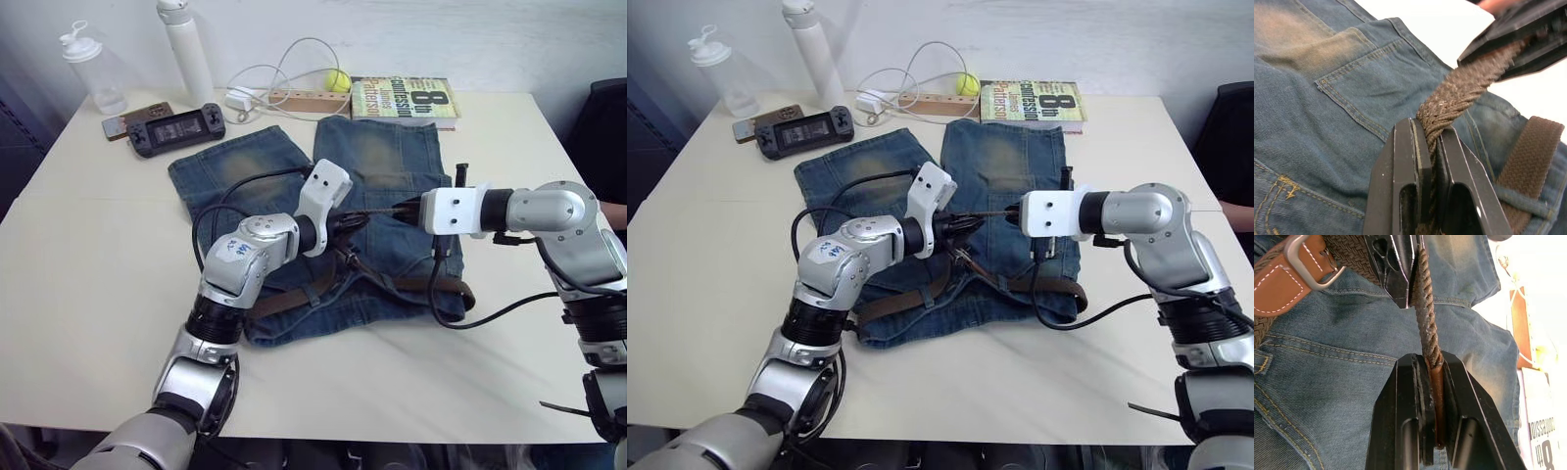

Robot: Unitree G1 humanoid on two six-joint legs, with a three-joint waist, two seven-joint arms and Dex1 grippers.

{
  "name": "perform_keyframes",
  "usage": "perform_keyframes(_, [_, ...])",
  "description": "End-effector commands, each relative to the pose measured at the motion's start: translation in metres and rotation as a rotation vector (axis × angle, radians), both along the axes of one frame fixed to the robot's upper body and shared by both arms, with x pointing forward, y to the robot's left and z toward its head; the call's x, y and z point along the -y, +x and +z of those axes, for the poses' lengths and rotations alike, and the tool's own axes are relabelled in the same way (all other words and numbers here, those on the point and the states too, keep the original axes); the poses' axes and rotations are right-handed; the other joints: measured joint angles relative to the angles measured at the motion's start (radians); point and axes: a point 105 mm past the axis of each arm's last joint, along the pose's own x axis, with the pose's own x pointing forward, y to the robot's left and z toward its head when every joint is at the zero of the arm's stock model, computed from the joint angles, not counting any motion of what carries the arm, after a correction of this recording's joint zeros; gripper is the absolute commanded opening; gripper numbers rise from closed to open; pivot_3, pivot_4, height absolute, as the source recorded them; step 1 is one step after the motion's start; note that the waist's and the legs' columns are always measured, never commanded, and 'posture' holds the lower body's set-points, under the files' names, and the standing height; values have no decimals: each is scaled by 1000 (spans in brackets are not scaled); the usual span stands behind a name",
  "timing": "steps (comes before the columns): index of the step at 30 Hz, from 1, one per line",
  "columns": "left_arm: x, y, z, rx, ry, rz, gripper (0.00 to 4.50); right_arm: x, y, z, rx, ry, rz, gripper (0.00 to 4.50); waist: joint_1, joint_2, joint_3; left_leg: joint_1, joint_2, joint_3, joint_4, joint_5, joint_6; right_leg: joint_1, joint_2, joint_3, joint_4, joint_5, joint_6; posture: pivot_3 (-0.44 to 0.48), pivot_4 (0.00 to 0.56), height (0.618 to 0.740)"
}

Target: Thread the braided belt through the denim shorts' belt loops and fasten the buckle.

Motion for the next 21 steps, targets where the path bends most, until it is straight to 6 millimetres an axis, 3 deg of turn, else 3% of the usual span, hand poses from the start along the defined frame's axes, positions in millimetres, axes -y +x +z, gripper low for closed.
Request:
perform_keyframes(1, [7,-10,28,56,-99,-63,8,-10,-6,14,25,53,29,0,-2,0,0,0,0,0,0,0,0,0,0,0,0,0,0,0,150,735])
perform_keyframes(3, [4,-9,28,36,-120,-54,0,-10,-7,16,-4,86,20,959,-4,0,0,0,0,0,0,0,0,0,0,0,1,0,0,0,150,735])
perform_keyframes(4, [1,-7,27,15,-138,-40,0,-9,-8,18,-19,107,12,1183,-3,0,0,0,0,0,0,0,0,0,0,0,1,0,0,0,150,735])
perform_keyframes(7, [-11,-3,22,-79,-212,16,0,2,-9,30,-37,165,-33,2401,-1,0,0,0,0,0,0,0,0,0,0,0,1,0,0,0,150,735])
perform_keyframes(12, [-25,3,23,-403,-527,111,0,19,-10,25,-170,295,-147,4467,9,0,0,-1,0,-1,1,0,0,0,0,-1,0,0,0,0,150,735])
perform_keyframes(15, [-18,-10,8,-569,-558,72,0,30,-14,20,-330,452,-217,4467,12,-1,0,-2,0,-1,1,0,0,0,0,-1,0,0,0,0,150,735])
perform_keyframes(18, [-16,-19,0,-646,-592,69,0,28,-18,13,-479,603,-231,4467,11,-1,0,-2,0,-1,1,0,0,-1,0,-1,1,0,0,0,150,735])
perform_keyframes(21, [-24,-19,-1,-696,-678,110,0,14,-23,3,-637,729,-202,3629,5,-1,0,-2,0,-1,1,0,0,-2,0,-1,1,0,0,0,150,735])
